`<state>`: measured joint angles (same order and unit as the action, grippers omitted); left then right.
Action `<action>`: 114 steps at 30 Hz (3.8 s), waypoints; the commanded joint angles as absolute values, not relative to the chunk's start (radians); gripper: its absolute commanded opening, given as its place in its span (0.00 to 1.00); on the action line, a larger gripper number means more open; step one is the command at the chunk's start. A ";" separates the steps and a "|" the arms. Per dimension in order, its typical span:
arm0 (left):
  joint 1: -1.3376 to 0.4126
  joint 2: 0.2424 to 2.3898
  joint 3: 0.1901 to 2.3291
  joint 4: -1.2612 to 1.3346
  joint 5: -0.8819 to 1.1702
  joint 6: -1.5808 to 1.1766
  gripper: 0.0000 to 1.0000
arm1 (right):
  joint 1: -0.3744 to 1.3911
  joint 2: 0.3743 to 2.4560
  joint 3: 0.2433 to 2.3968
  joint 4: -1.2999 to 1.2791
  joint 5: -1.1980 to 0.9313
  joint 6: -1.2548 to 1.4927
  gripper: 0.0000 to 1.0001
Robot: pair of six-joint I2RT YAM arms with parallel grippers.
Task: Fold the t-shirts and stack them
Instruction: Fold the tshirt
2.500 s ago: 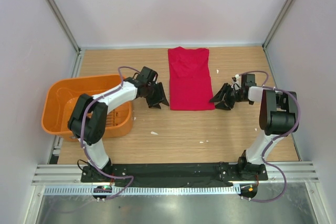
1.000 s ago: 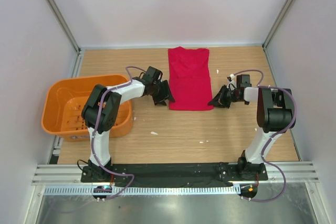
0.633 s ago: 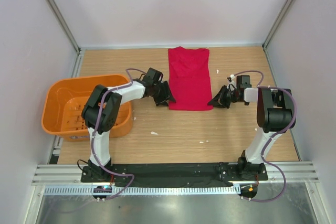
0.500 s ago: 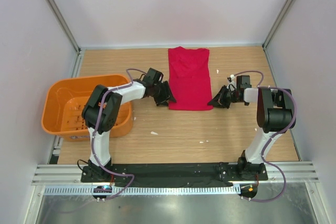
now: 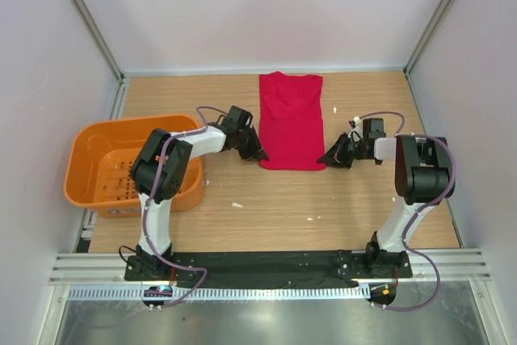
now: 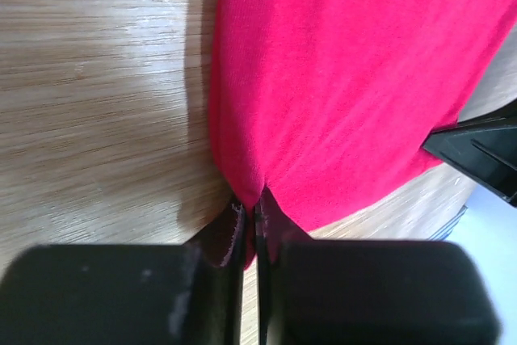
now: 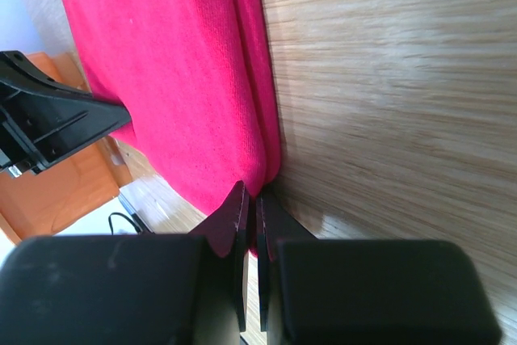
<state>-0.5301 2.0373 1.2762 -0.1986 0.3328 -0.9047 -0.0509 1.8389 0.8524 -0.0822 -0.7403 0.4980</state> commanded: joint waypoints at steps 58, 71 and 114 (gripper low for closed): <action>-0.724 1.327 0.925 -0.540 0.308 -1.037 0.00 | 0.097 0.742 0.572 -0.859 -0.638 0.712 0.01; -0.606 1.503 1.143 -0.569 0.377 -0.937 0.00 | 0.097 0.951 0.715 -0.678 -0.620 0.749 0.01; -0.431 2.161 1.850 -0.568 0.511 -0.861 0.00 | -0.026 1.652 1.140 -0.417 -0.653 0.701 0.01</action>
<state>-0.4393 2.1429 1.7935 -0.6033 0.4751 -0.8810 -0.0177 1.6447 1.0981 -0.4622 -0.6456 0.7101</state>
